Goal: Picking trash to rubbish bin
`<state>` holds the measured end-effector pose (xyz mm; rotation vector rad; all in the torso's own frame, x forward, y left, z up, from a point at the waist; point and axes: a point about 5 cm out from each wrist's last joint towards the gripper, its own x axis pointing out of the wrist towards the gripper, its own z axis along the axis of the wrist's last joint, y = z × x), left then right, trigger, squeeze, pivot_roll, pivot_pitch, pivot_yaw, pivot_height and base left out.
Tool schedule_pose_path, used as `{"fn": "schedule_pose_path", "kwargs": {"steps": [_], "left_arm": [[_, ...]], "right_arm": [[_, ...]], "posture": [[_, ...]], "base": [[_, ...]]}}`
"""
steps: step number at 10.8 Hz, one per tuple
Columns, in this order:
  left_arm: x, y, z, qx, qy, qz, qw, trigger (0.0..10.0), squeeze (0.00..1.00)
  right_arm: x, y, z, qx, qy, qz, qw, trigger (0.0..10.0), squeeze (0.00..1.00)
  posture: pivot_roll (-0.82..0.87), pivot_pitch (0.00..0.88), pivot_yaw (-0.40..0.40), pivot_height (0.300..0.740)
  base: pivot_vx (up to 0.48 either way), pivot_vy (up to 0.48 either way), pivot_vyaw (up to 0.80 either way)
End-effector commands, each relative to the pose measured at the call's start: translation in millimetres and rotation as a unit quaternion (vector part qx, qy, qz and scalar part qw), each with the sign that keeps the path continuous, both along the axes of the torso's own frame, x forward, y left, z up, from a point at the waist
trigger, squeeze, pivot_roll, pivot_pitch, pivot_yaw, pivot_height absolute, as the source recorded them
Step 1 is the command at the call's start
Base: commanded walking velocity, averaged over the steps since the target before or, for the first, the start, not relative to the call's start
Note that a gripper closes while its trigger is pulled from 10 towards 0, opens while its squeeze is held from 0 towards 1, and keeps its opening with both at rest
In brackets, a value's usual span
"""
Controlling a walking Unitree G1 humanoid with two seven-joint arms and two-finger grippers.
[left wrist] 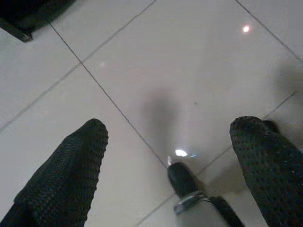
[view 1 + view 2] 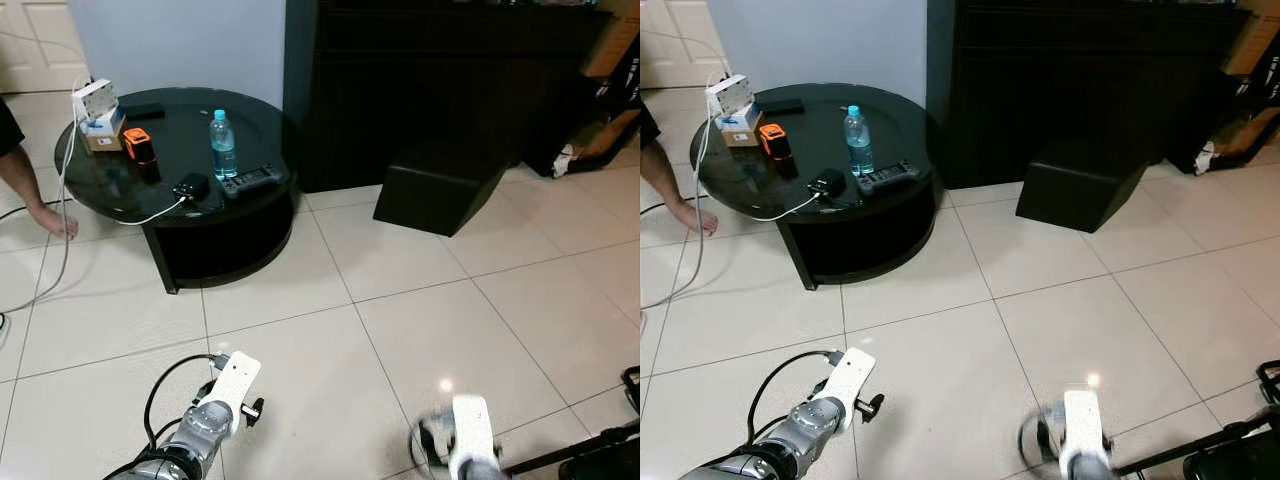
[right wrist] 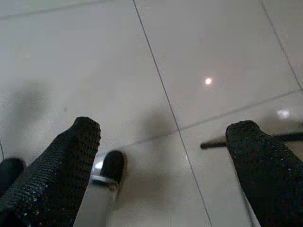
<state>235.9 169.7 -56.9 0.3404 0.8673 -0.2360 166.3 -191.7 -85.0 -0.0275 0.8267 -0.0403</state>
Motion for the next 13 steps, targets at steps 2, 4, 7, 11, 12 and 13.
{"fn": "schedule_pose_path", "kwargs": {"steps": [2, 4, 7, 11, 12, 13], "left_arm": [[-1.1, -7.5, -1, -0.011, 0.003, -0.012, 1.000, 10.0, 0.00], [5.4, -13.8, 3, -0.005, -0.004, -0.043, 0.999, 10.0, 0.00], [6.5, -16.4, 4, 0.003, -0.006, -0.066, 0.998, 10.0, 0.00], [3.7, -22.1, 2, 0.007, 0.008, -0.105, 0.994, 10.0, 0.00], [5.0, -20.3, 3, 0.008, 0.005, -0.101, 0.995, 10.0, 0.00], [5.2, -15.5, 3, 0.009, 0.005, -0.095, 0.995, 10.0, 0.00]], "right_arm": [[-8.0, -18.0, -1, -0.022, 0.011, -0.012, 1.000, 10.0, 0.00], [-17.5, -39.3, 1, -0.036, 0.010, -0.049, 0.998, 10.0, 0.00], [-34.2, -51.6, 0, -0.041, 0.004, -0.095, 0.995, 10.0, 0.00], [-25.2, -54.5, 5, -0.045, -0.020, -0.102, 0.994, 10.0, 0.00], [-24.6, -53.2, 4, -0.044, -0.018, -0.095, 0.994, 10.0, 0.00], [-22.6, -49.1, 4, -0.046, -0.014, -0.077, 0.996, 10.0, 0.00]], "posture": [[0.18, 0.039, -0.092, 0.740], [0.13, 0.045, -0.064, 0.740], [0.11, 0.031, -0.035, 0.740], [0.09, 0.012, -0.026, 0.740], [0.10, 0.005, -0.034, 0.740], [0.11, 0.000, -0.039, 0.740]], "base": [[0.000, 0.000, 0.00], [0.000, 0.000, 0.00], [0.000, 0.000, 0.00], [0.000, 0.000, 0.00], [0.000, 0.000, 0.00], [0.000, 0.000, 0.00]]}}
